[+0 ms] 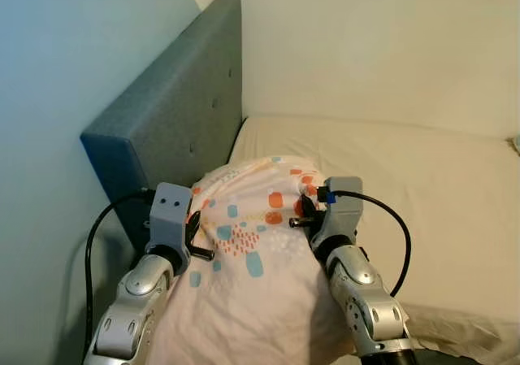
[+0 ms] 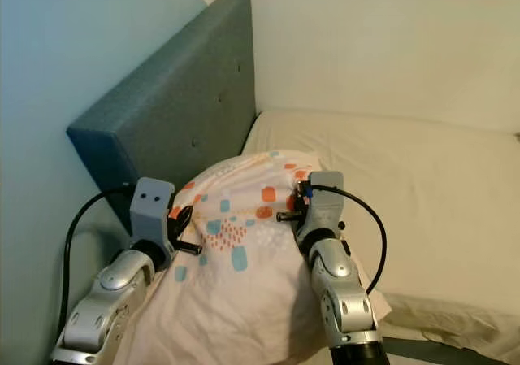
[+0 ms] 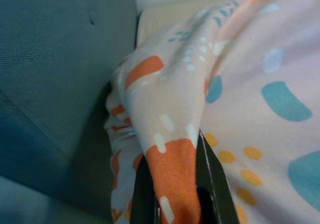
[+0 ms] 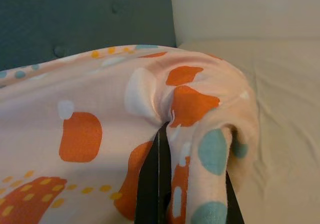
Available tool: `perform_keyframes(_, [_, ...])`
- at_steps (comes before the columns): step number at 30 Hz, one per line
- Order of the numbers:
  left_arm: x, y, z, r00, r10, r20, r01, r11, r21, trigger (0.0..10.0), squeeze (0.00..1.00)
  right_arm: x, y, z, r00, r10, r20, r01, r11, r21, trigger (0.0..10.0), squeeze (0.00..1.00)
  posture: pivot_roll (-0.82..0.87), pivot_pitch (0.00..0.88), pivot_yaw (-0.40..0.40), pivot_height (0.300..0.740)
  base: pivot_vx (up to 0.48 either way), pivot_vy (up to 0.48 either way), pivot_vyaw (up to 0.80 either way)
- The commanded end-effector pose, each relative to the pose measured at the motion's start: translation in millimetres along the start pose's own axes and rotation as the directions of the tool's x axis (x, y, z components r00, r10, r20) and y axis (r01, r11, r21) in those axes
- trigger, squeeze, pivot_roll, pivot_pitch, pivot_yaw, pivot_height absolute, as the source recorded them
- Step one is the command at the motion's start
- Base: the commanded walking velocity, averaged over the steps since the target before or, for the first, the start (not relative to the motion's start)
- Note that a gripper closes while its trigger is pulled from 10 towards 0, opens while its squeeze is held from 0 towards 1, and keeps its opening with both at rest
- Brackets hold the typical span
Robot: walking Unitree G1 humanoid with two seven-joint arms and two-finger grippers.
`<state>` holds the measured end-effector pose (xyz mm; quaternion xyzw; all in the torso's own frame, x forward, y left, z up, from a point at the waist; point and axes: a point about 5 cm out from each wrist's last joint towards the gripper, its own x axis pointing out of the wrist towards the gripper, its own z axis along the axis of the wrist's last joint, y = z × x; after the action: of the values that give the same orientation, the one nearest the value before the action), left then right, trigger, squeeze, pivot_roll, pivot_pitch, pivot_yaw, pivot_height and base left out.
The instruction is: Clean up the room
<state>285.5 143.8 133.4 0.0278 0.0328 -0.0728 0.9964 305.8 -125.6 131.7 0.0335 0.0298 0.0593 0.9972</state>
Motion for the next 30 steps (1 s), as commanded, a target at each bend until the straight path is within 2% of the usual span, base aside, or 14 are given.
perform_keyframes(1, [-2.4,15.4,5.0,0.997,0.076,0.024,-0.076,0.997,0.028,10.0,0.00,-2.7,-21.9,5.5,0.994,-0.106,0.037,0.107,0.994,-0.010,10.0,0.00,-0.07,0.075,0.036,0.740,0.000,0.000,0.00])
perform_keyframes(14, [-0.6,16.3,1.4,0.996,0.092,0.001,-0.092,0.995,0.037,10.0,0.00,-3.1,-22.9,6.0,0.993,-0.109,0.040,0.110,0.994,-0.007,10.0,0.00,-0.08,0.069,0.039,0.740,0.000,0.000,0.00])
perform_keyframes(24, [-1.5,15.5,9.1,0.996,0.070,0.060,-0.069,0.997,-0.016,10.0,0.00,-2.9,-23.0,6.2,0.993,-0.108,0.041,0.109,0.994,-0.006,10.0,0.00,-0.08,0.068,0.039,0.740,0.000,0.000,0.00])
perform_keyframes(30, [-2.2,15.5,9.8,0.995,0.069,0.066,-0.067,0.997,-0.024,10.0,0.00,-2.9,-22.7,6.1,0.994,-0.106,0.040,0.106,0.994,-0.006,10.0,0.00,-0.08,0.068,0.037,0.740,0.294,0.000,0.00])
